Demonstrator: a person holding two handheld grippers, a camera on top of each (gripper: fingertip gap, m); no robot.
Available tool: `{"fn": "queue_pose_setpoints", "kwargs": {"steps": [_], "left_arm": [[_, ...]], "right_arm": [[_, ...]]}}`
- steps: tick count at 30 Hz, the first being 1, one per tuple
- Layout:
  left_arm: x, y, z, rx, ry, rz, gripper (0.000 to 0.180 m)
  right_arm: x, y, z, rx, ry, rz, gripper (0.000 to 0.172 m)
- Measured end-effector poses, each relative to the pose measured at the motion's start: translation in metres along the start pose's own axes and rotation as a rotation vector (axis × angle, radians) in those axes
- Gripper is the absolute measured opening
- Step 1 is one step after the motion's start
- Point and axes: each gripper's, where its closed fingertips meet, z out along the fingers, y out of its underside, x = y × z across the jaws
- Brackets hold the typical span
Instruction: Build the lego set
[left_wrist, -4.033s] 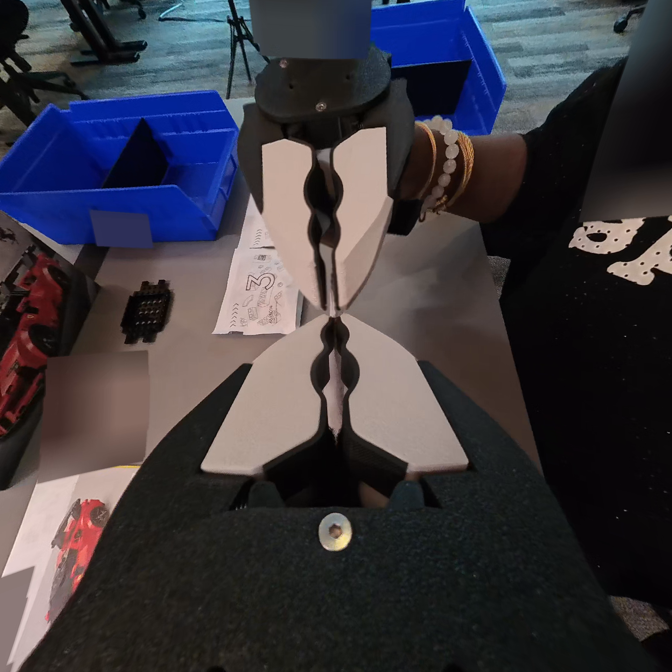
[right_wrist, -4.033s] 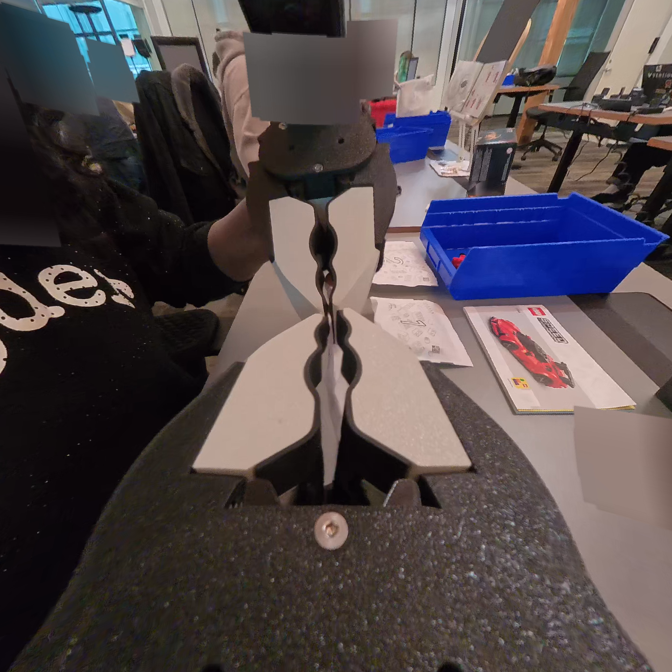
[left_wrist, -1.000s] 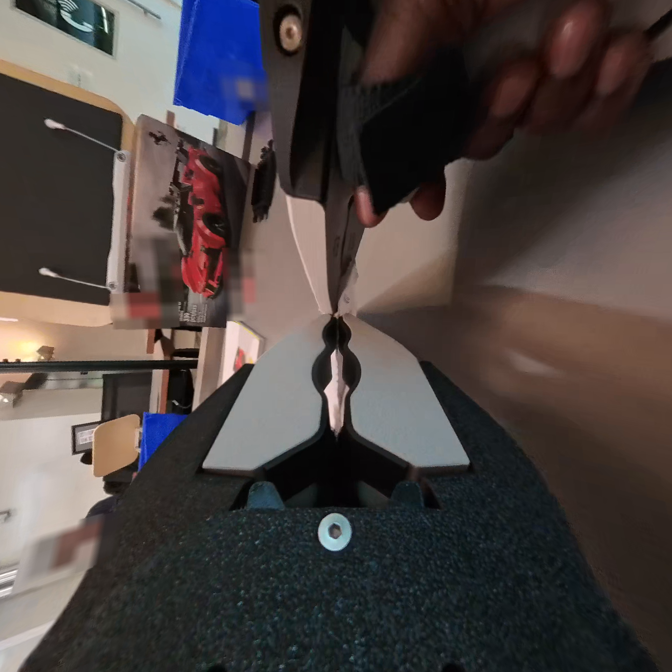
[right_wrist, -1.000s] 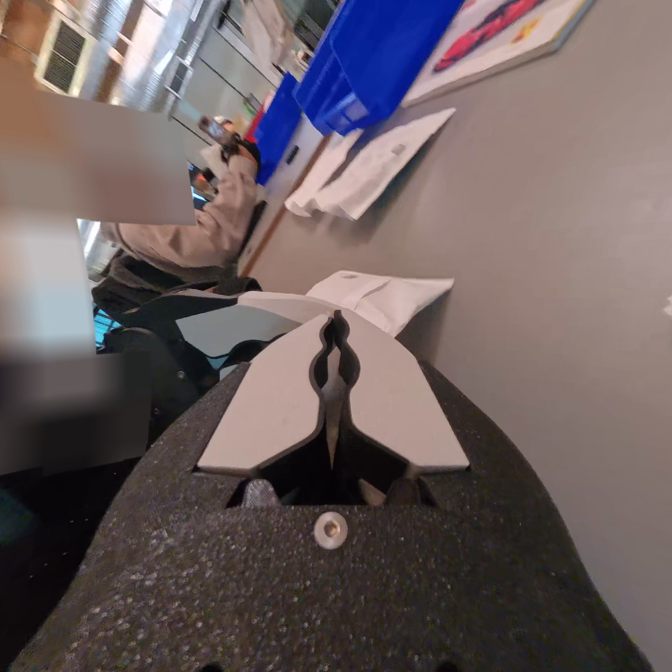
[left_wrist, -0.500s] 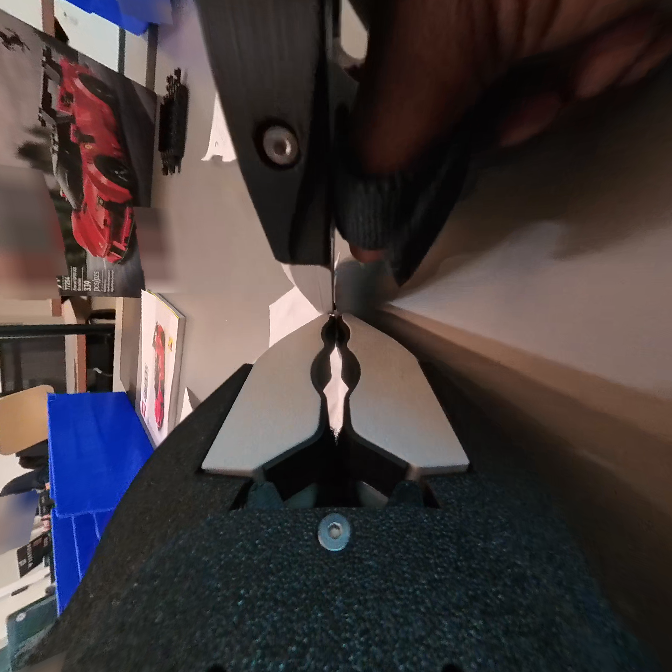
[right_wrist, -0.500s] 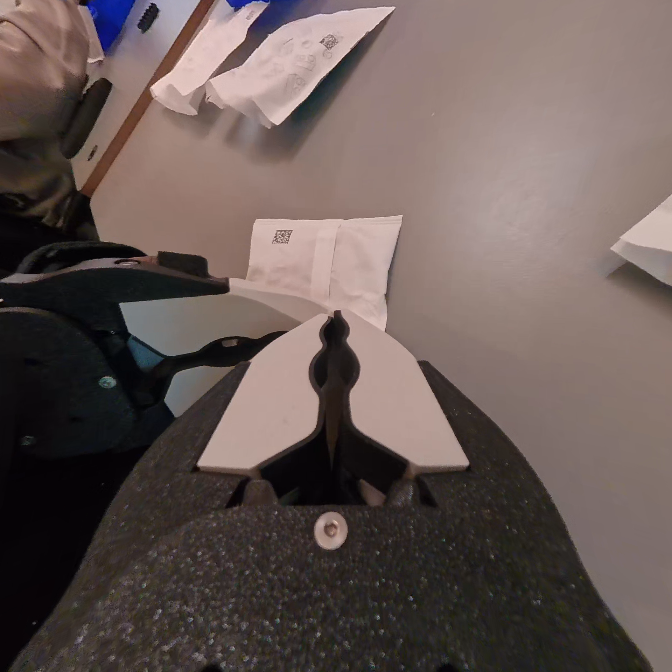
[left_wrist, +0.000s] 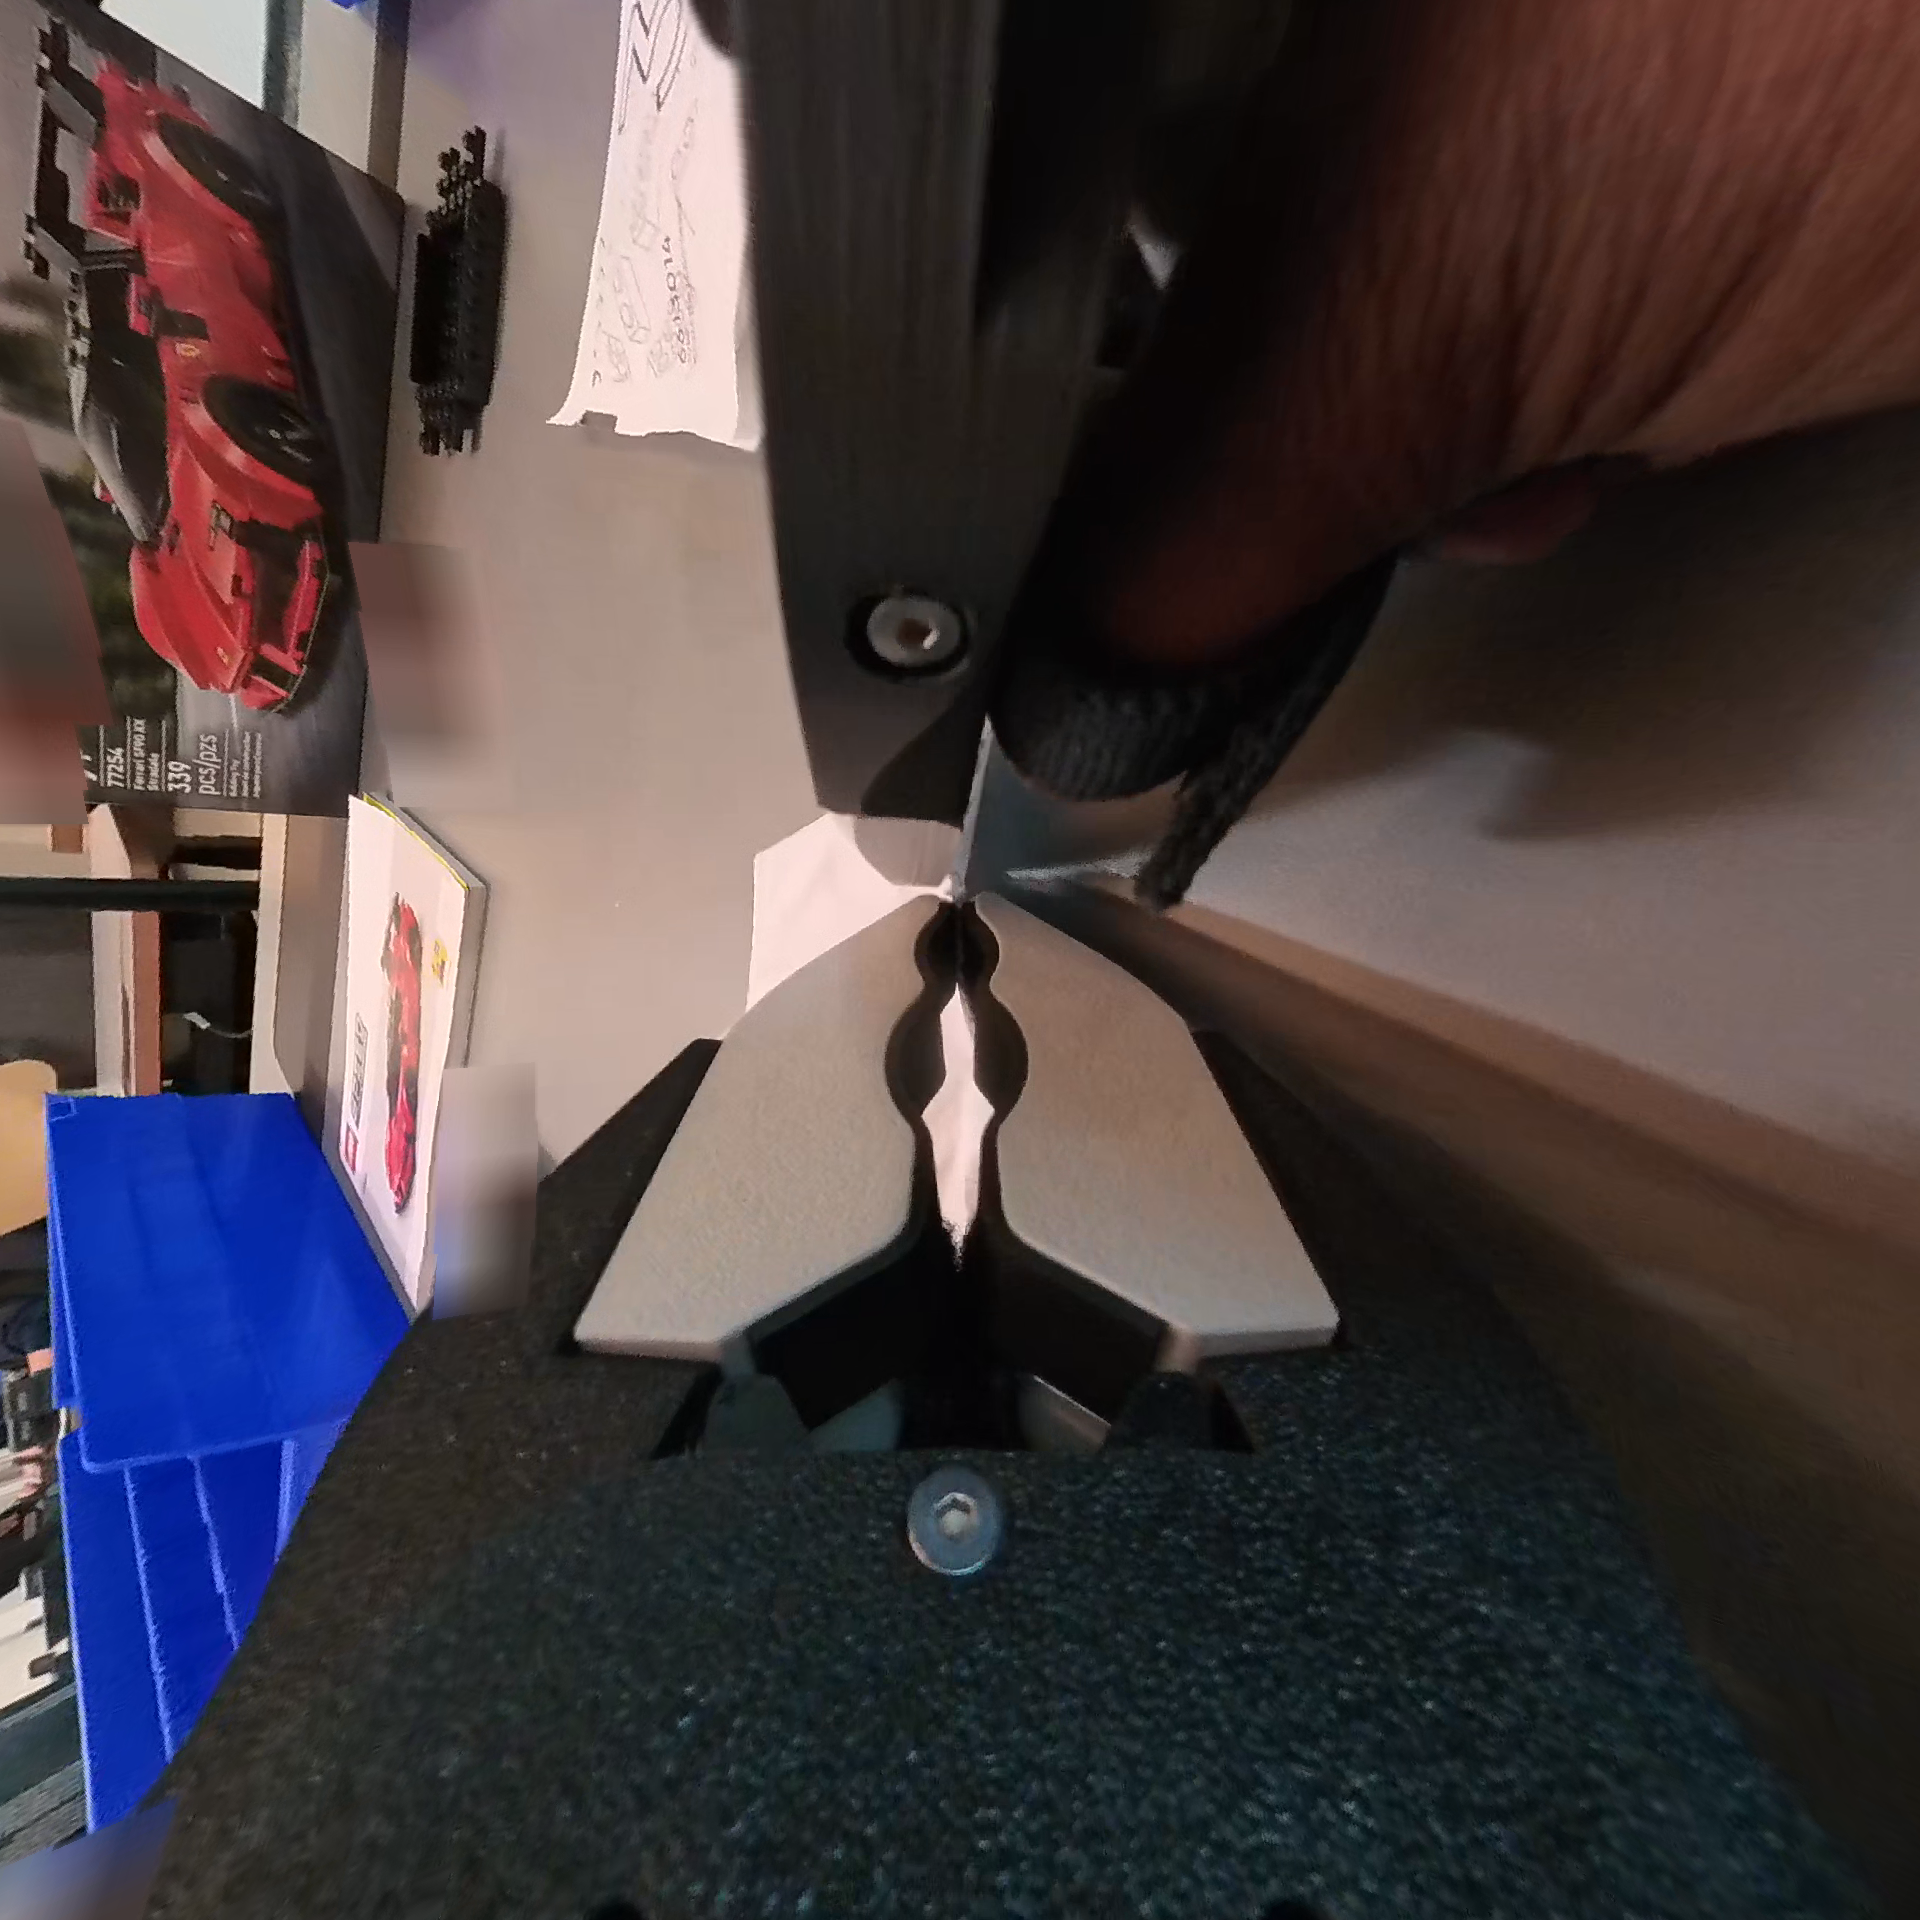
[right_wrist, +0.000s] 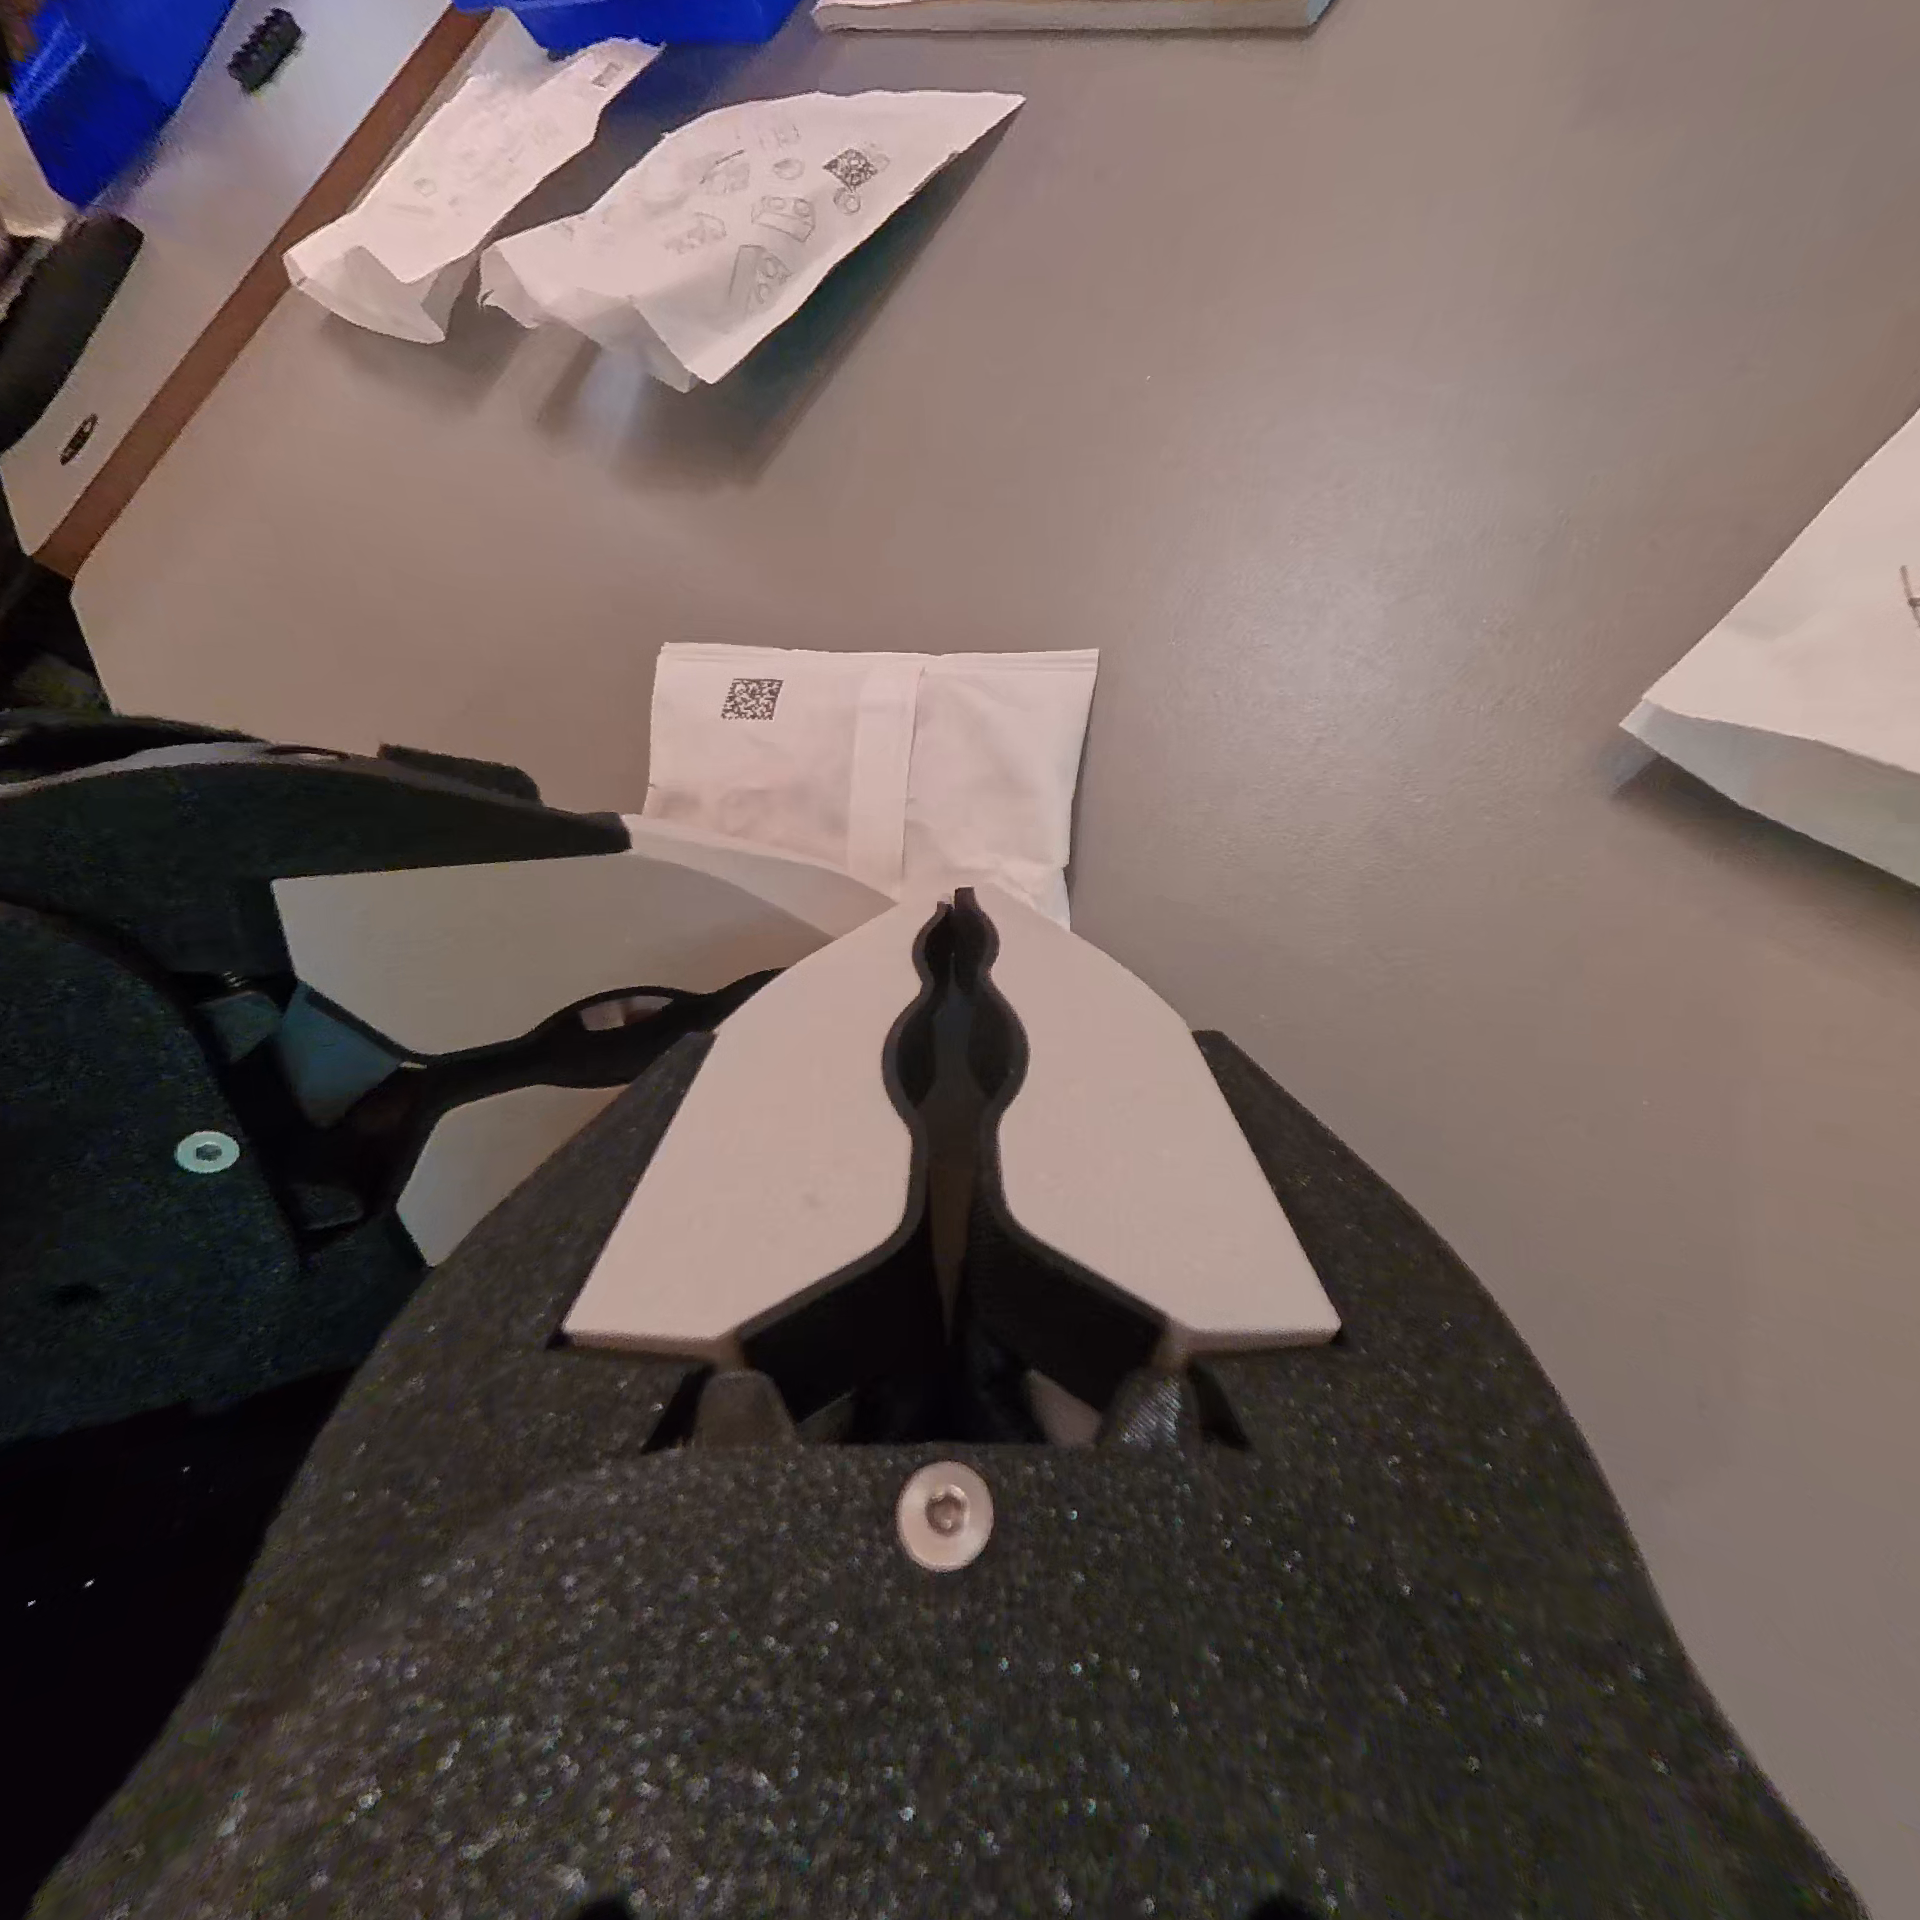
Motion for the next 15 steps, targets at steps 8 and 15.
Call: {"fn": "queue_pose_setpoints", "kwargs": {"steps": [8,15], "left_arm": [[0.001,-0.002,0.000,0.037,0.032,-0.044,0.000],[-0.006,-0.002,-0.039,0.310,0.570,-0.583,0.018]], "right_arm": [[0.000,0.000,0.000,-0.016,-0.043,0.007,0.000],[-0.006,0.009,-0.007,-0.091,-0.155,-0.139,0.000]]}}
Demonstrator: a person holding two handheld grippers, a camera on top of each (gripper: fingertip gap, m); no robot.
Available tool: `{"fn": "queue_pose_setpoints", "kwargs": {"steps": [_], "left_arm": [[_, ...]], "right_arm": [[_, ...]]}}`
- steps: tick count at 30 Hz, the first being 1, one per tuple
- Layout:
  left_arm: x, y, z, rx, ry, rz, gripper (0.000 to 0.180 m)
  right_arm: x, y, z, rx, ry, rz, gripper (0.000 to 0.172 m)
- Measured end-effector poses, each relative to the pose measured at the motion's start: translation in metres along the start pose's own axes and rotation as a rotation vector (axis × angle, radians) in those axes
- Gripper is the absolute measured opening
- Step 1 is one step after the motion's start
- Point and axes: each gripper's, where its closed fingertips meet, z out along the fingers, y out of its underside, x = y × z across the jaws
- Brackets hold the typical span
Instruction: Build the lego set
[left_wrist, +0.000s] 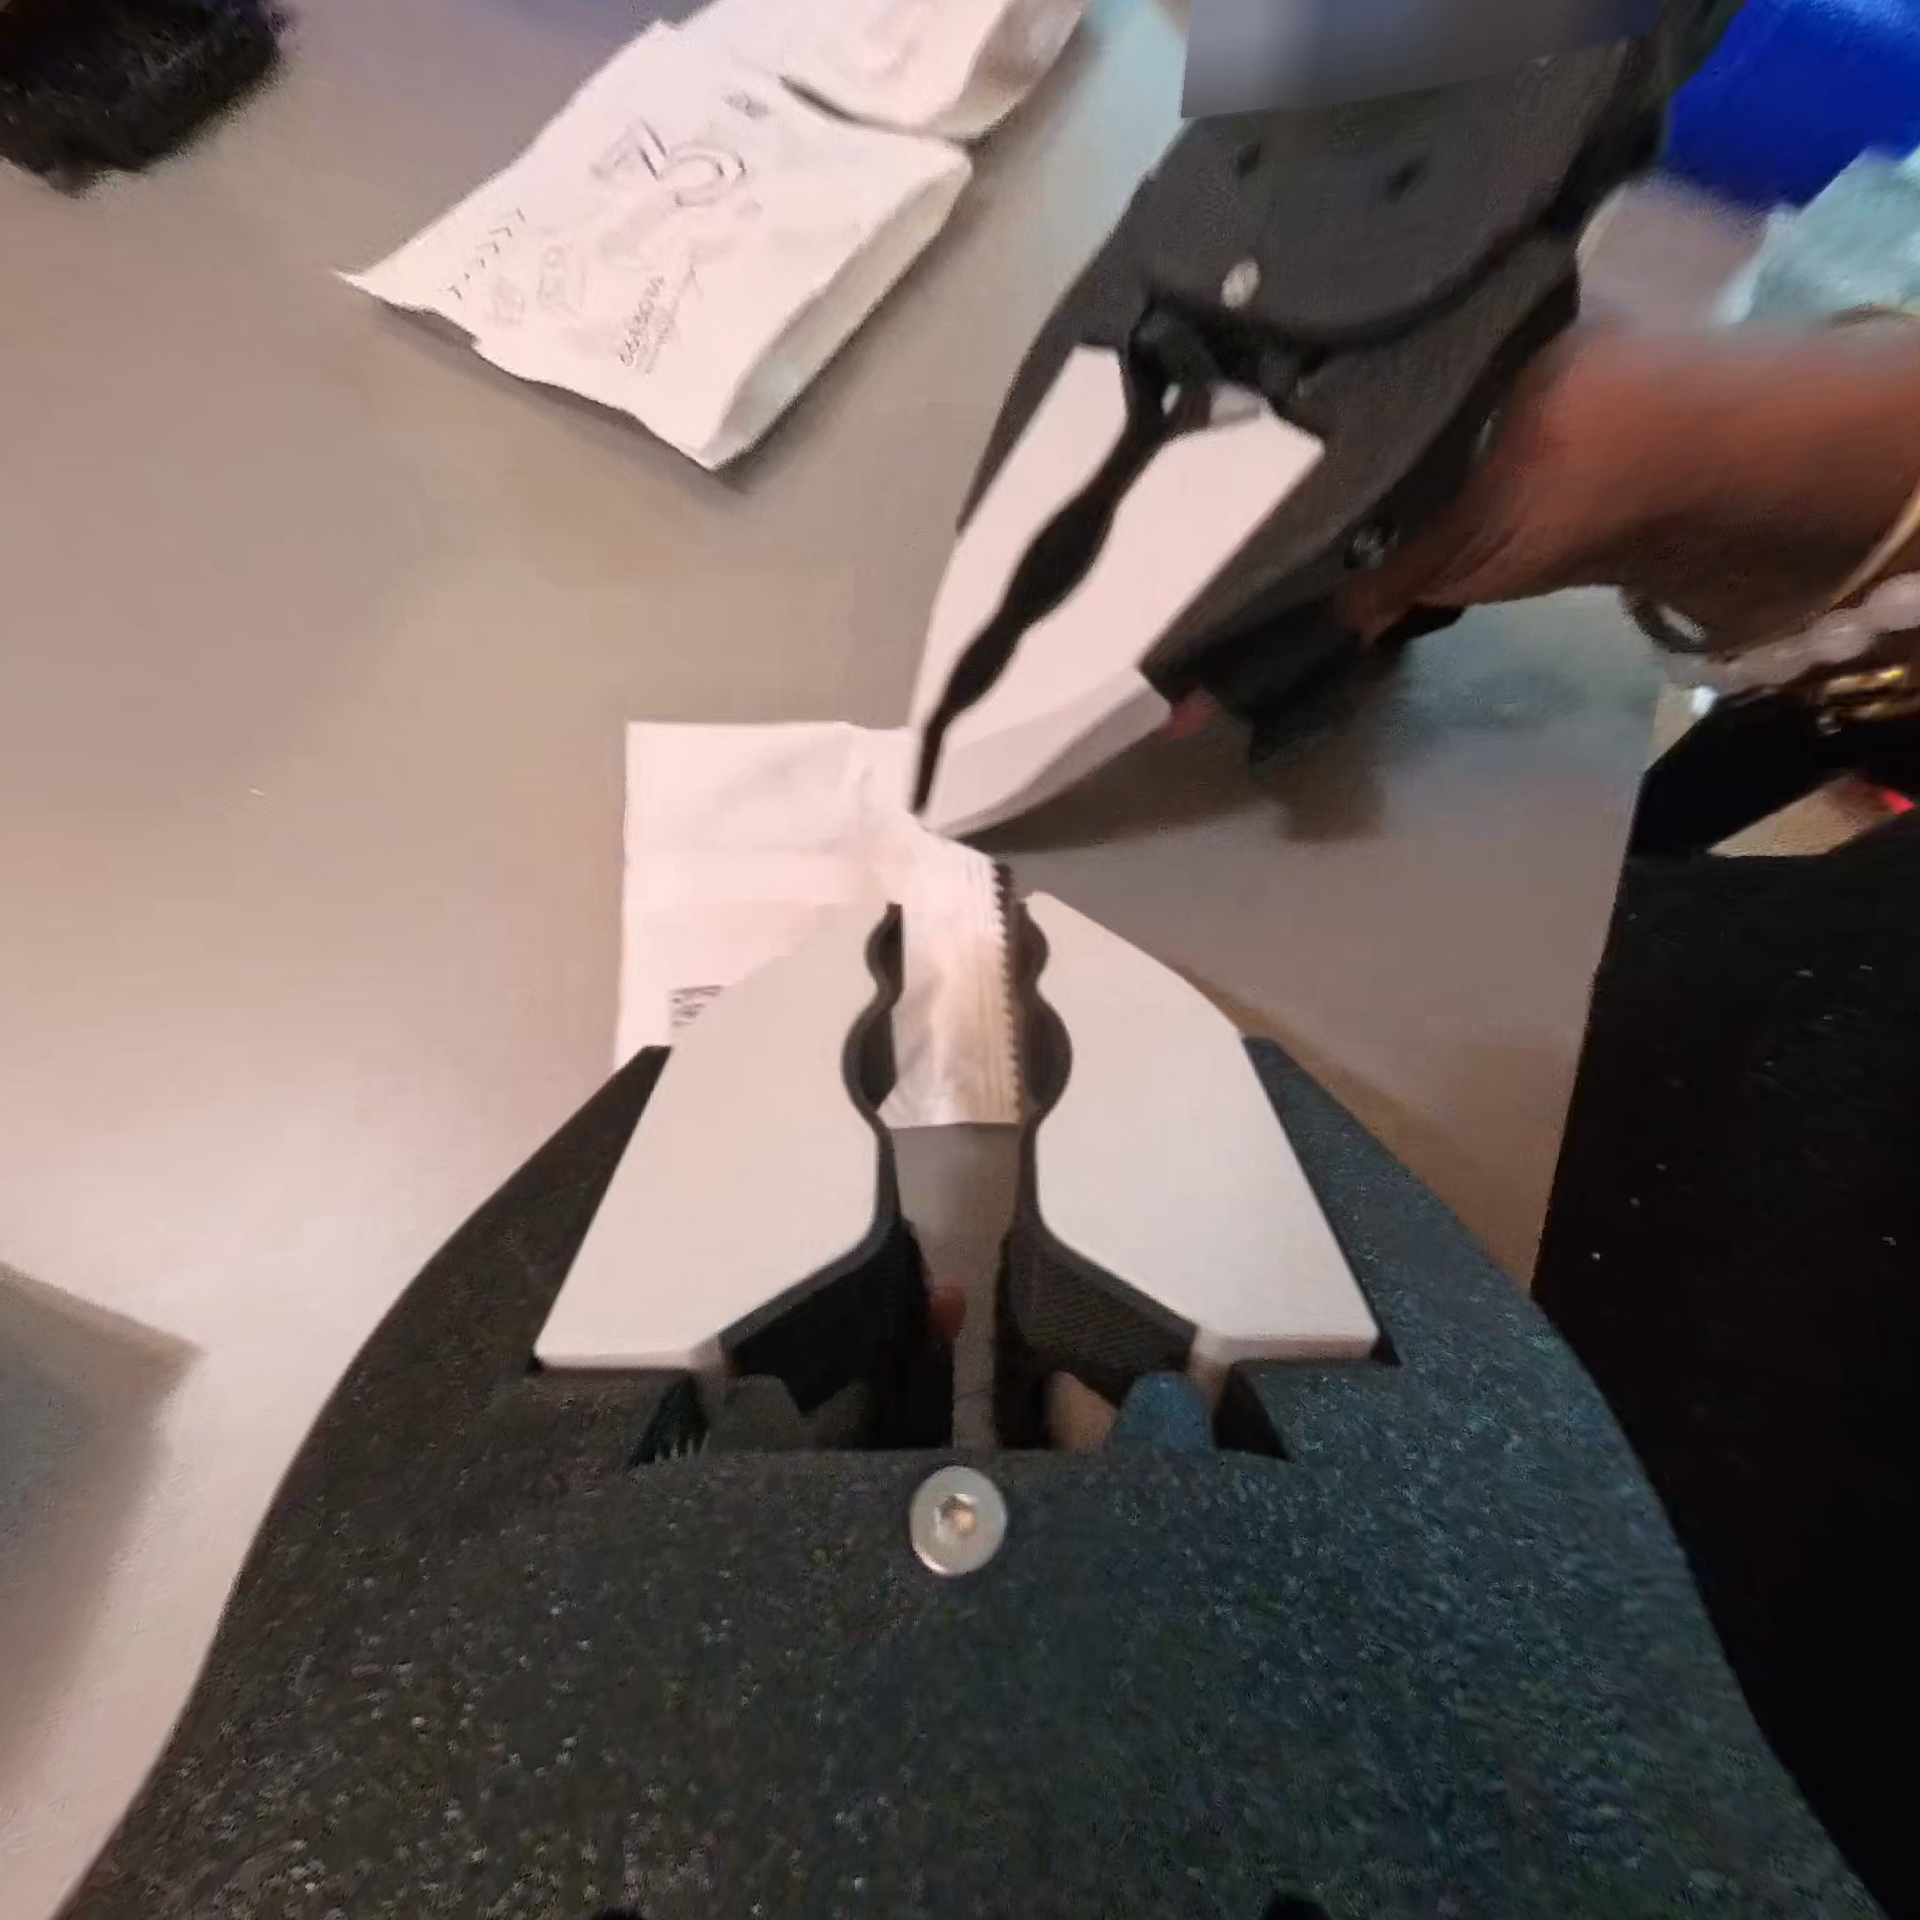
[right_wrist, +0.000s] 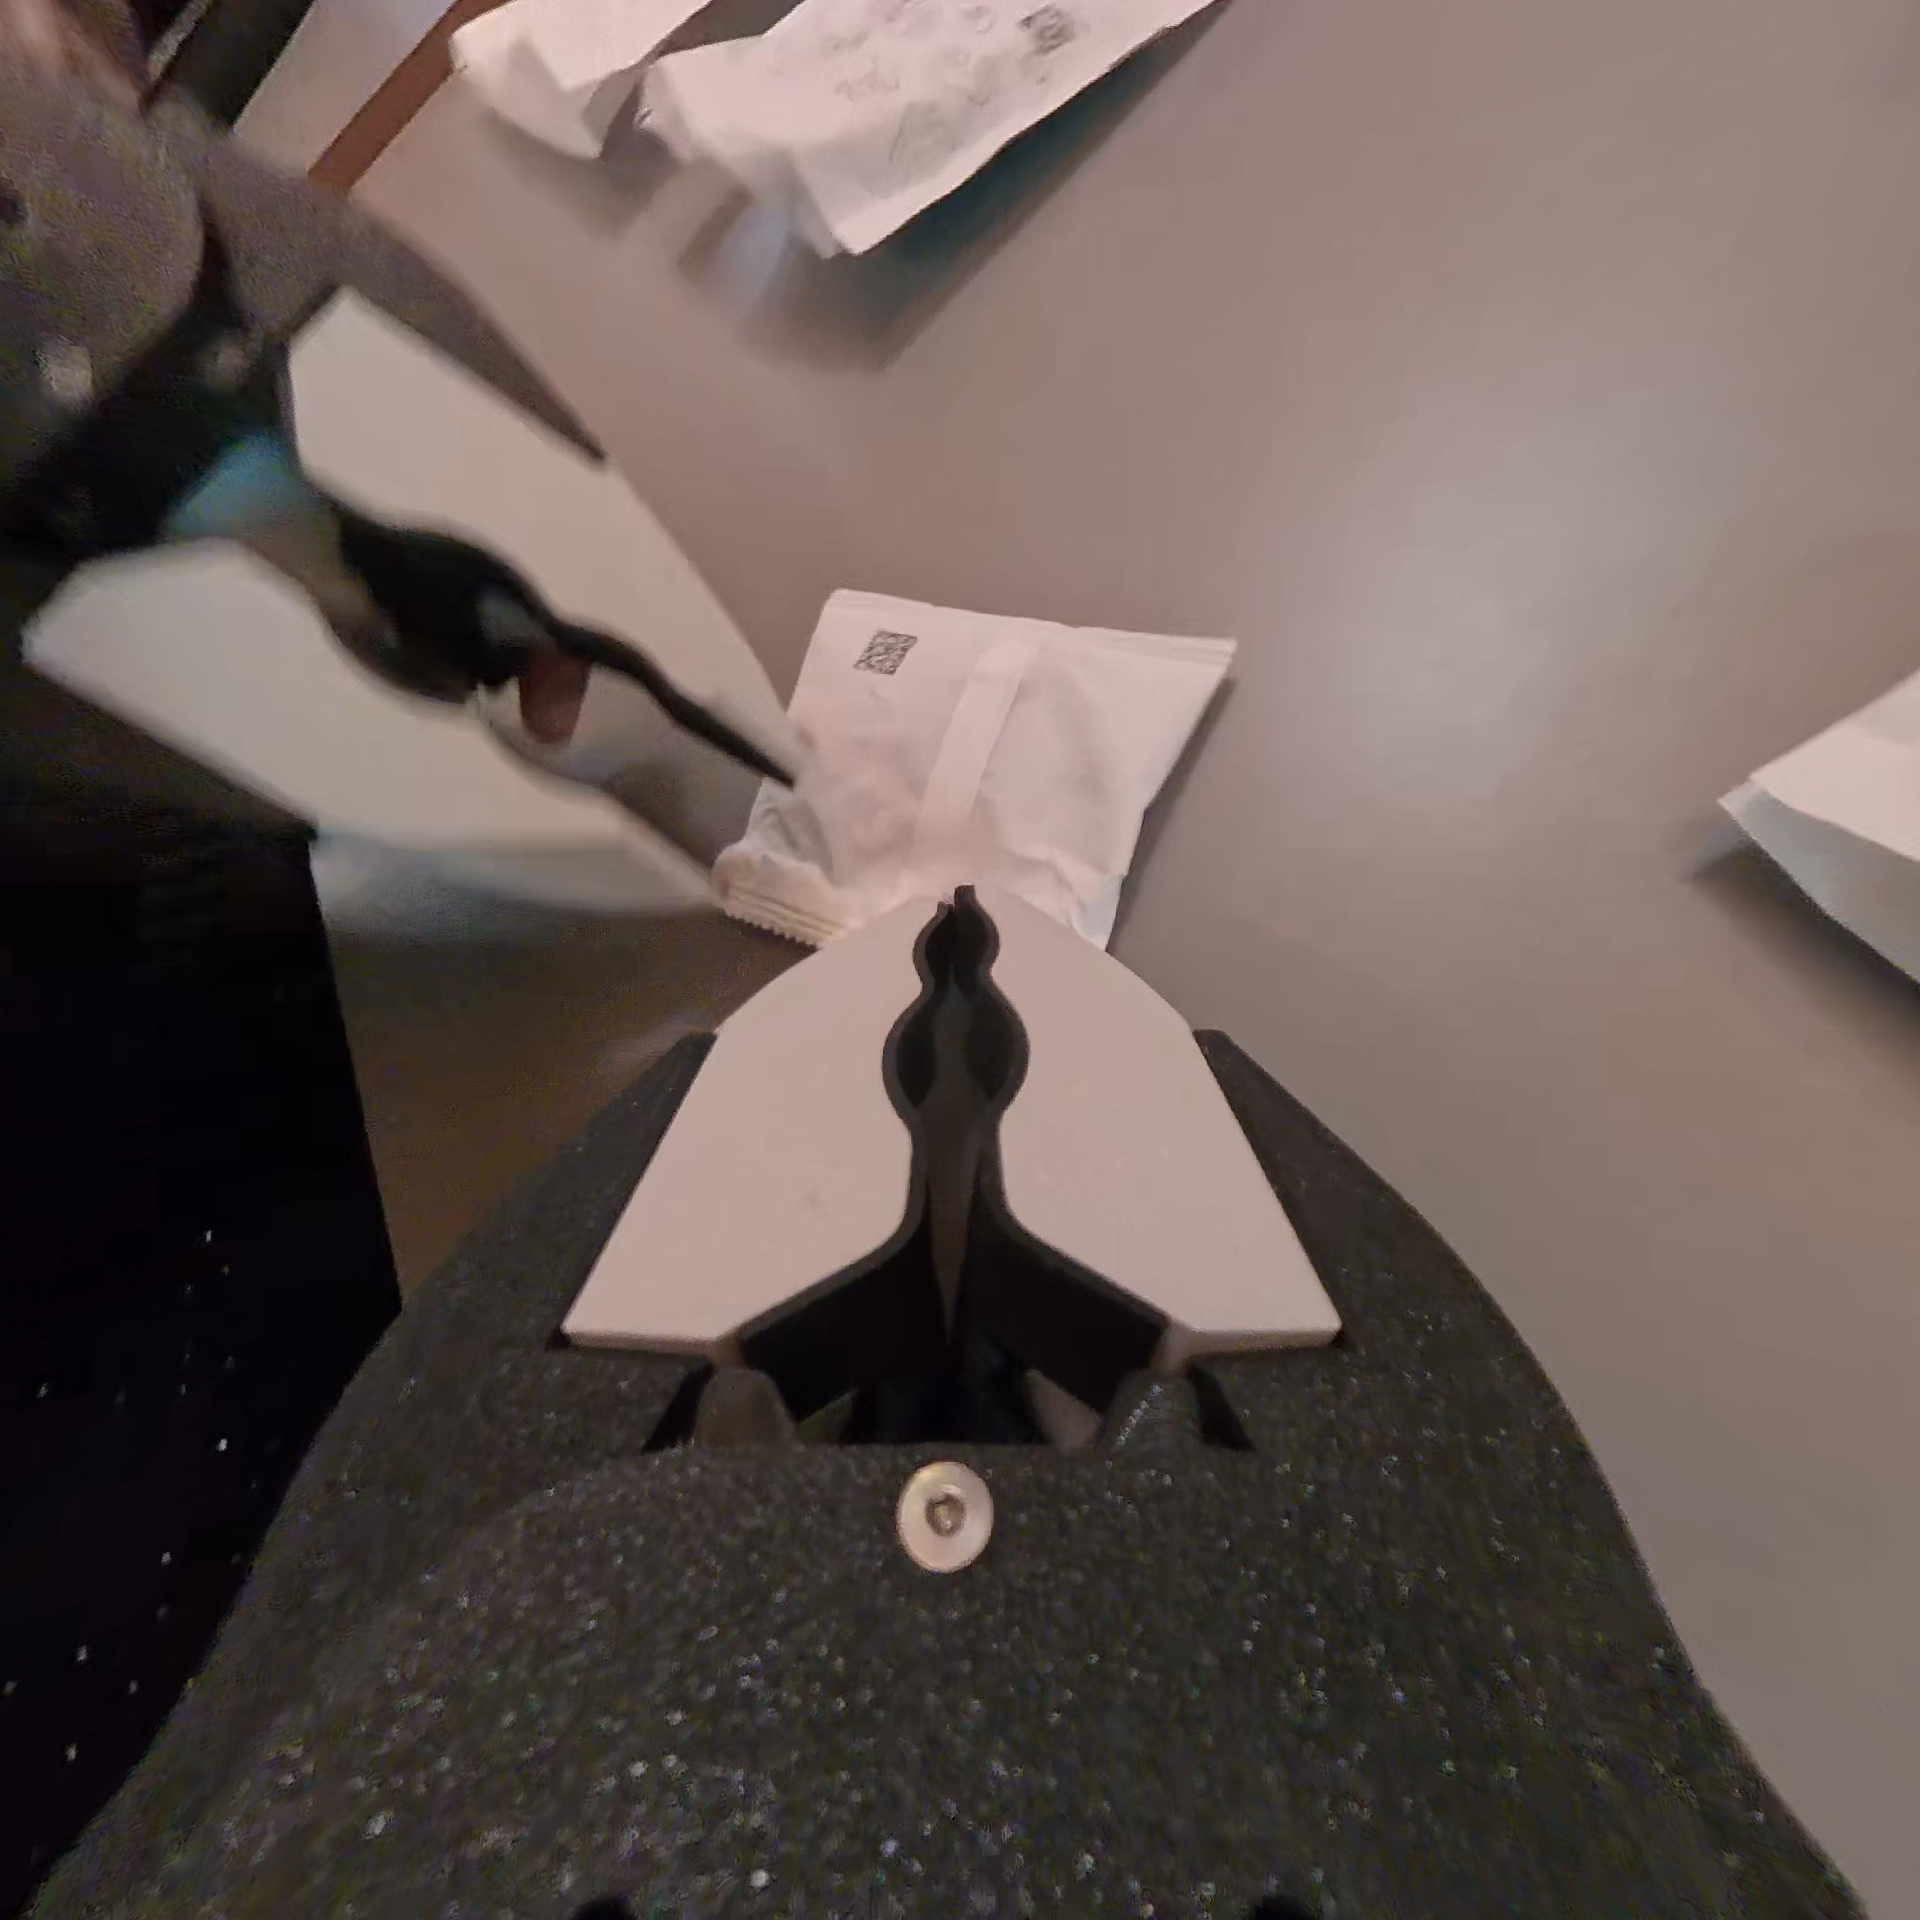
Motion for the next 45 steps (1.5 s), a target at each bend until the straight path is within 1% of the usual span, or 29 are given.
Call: {"fn": "queue_pose_setpoints", "kwargs": {"steps": [1,2,3,4,5,7,8,9,11,12,15,17,20,23,26,31,33,36,39,45], "left_arm": [[-0.004,-0.006,-0.004,0.021,0.014,0.021,0.012],[-0.003,-0.011,-0.003,0.032,0.044,0.074,0.003],[-0.005,-0.012,0.002,0.011,0.045,0.124,0.000],[-0.009,-0.008,0.010,-0.047,0.028,0.177,0.000],[-0.006,-0.002,0.018,-0.103,0.056,0.232,0.000],[0.000,0.001,0.033,-0.135,0.095,0.267,0.000],[-0.002,0.005,0.038,-0.155,0.089,0.279,0.000],[-0.004,0.008,0.040,-0.169,0.090,0.264,0.000],[-0.003,0.006,0.042,-0.117,0.103,0.191,0.000],[-0.003,0.006,0.042,-0.111,0.093,0.180,0.000],[-0.002,0.007,0.043,-0.144,0.056,0.216,0.000],[-0.002,0.006,0.044,-0.121,0.054,0.215,0.000],[-0.002,0.006,0.044,-0.073,0.064,0.193,0.000],[-0.002,0.006,0.044,-0.076,0.050,0.228,0.000],[-0.001,0.007,0.043,-0.090,0.084,0.209,0.000],[0.000,0.008,0.043,-0.132,0.098,0.247,0.000],[0.000,0.007,0.044,-0.114,0.126,0.223,0.000],[0.001,0.007,0.044,-0.114,0.109,0.258,0.000],[0.001,0.007,0.044,-0.105,0.140,0.229,0.000],[0.001,0.007,0.044,-0.100,0.135,0.242,0.000]], "right_arm": [[-0.002,0.002,0.000,-0.017,-0.020,-0.024,0.000],[-0.004,0.003,0.001,-0.032,-0.036,-0.031,0.000],[-0.007,0.004,0.001,-0.041,-0.067,-0.038,0.000],[-0.010,0.006,0.001,-0.052,-0.092,-0.047,0.000],[-0.009,0.007,0.001,-0.066,-0.092,-0.056,0.000],[-0.005,0.010,-0.001,-0.091,-0.084,-0.074,0.000],[-0.003,0.012,-0.002,-0.102,-0.076,-0.072,0.000],[-0.003,0.012,-0.003,-0.090,-0.072,-0.065,0.000],[0.001,0.010,-0.005,-0.067,-0.049,-0.031,0.000],[0.003,0.010,-0.005,-0.055,-0.039,-0.002,0.000],[0.010,0.009,-0.005,-0.037,0.033,0.043,0.000],[0.012,0.009,-0.005,-0.034,0.054,0.064,0.000],[0.012,0.009,-0.005,-0.032,0.025,0.103,0.000],[0.012,0.008,-0.004,-0.040,0.008,0.116,0.000],[0.013,0.007,-0.003,-0.040,-0.006,0.146,0.000],[0.014,0.004,0.001,-0.048,0.011,0.138,0.000],[0.015,0.003,0.002,-0.057,0.005,0.141,0.000],[0.015,0.001,0.004,-0.069,-0.009,0.152,0.000],[0.015,0.000,0.006,-0.072,-0.023,0.159,0.000],[0.015,-0.004,0.010,-0.089,-0.040,0.158,0.000]]}}
